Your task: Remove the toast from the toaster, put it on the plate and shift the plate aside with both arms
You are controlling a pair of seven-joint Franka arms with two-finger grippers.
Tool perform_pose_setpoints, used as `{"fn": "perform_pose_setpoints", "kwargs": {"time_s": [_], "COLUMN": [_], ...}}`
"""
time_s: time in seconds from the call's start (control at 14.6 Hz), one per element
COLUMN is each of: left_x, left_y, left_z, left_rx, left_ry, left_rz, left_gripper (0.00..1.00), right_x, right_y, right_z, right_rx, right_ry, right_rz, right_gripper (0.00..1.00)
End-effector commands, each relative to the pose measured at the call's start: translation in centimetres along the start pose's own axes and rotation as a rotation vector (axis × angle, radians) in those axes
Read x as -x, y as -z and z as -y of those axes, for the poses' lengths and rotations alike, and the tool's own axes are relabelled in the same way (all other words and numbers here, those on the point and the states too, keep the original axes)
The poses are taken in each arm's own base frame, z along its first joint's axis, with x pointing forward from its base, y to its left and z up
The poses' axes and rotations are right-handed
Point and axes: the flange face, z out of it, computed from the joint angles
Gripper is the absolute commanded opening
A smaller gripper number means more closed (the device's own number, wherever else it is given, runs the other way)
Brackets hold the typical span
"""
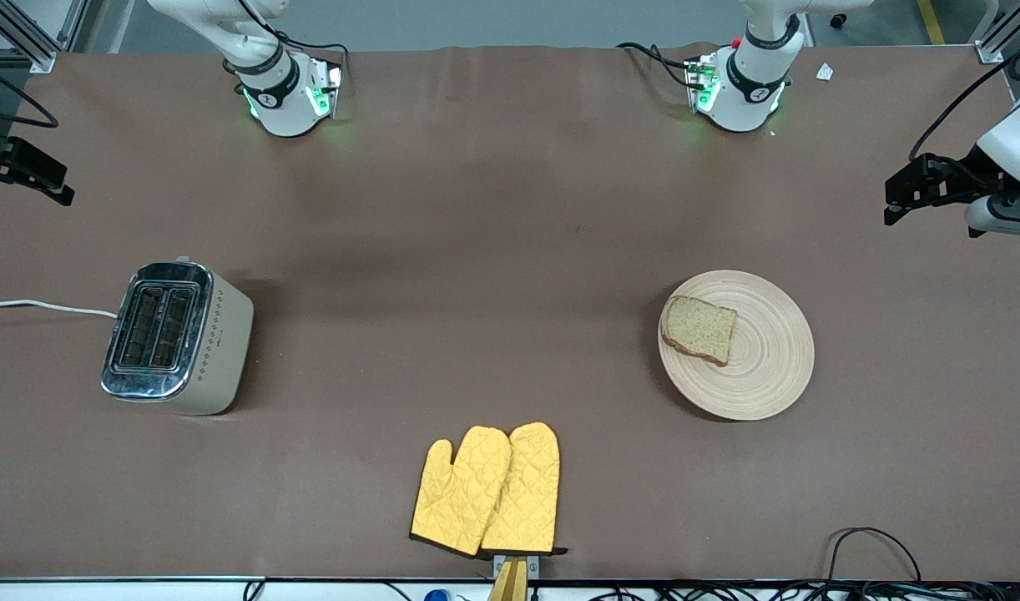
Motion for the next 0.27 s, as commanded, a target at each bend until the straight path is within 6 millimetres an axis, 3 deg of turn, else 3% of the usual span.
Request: {"fn": "perform_pose_setpoints", "kwargs": {"time_s": [0.0, 0.21], "left_x": [-0.31, -0.44], "left_y": [-0.74, -0.36], "left_z": [0.16, 0.5], "left_rx": [0.018, 0.012], "left_ry": [0.038, 0.046], "left_rz": [-0.012, -0.02], "left_gripper": [1.0, 1.0], "right_x": [0.09, -0.06], "right_y": [0.5, 0.51], "right_z": [0.06, 0.15], "right_rx": [0.008, 0.008], "right_ry": [0.004, 0.007], "right_rz": [-0.002, -0.01], "right_gripper": [1.0, 1.0]}}
